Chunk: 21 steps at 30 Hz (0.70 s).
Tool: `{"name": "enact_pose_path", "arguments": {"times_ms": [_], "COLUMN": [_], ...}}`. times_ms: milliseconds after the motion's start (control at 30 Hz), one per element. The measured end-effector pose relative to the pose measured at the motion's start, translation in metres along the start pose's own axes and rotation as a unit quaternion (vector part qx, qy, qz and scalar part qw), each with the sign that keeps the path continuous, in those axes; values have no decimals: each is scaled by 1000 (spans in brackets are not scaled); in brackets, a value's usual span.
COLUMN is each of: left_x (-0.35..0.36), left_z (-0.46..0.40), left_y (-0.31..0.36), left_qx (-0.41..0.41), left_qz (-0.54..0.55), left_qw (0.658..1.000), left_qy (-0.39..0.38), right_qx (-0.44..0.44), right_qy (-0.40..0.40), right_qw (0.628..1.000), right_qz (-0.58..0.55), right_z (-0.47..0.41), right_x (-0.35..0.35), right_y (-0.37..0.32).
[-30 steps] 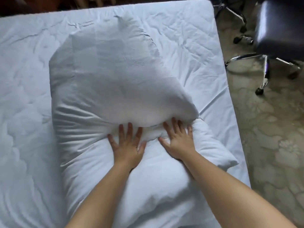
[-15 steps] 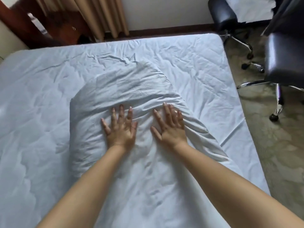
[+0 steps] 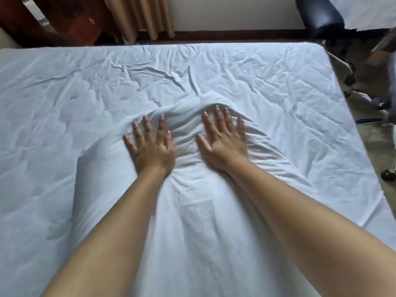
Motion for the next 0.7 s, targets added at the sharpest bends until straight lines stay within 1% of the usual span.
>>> {"name": "enact_pose_path", "arguments": {"times_ms": [100, 300, 500, 600, 700], "left_x": [31, 82, 103, 97, 93], "left_z": [-20, -48, -57, -55, -50], "left_y": [3, 5, 16, 16, 13], "left_qx": [-10, -13, -8, -6, -4], "left_qz": [-3, -28, -46, -33, -13], "left_qw": [1000, 999, 997, 998, 1000], "left_qy": [-3, -41, -66, -49, -10], "right_qx": [-11, 23, 39, 44, 40], "right_qy": [-23, -77, -107, -90, -56], "right_qw": [1000, 996, 992, 993, 995], "right_qz": [-5, -35, -56, -69, -79], "right_z": [-36, -62, -69, -66, -60], "right_x": [22, 86, 106, 101, 98], "right_y": [8, 21, 32, 31, 29]}}
Point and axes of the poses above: each hand's wrist, its own z-axis away from the middle knuckle, its own x-axis out of the palm, y = z × x, the point moved 1 cm from there along -z, towards the middle knuckle, and after that the axes turned 14 degrees about -x, right-handed, at the moved point
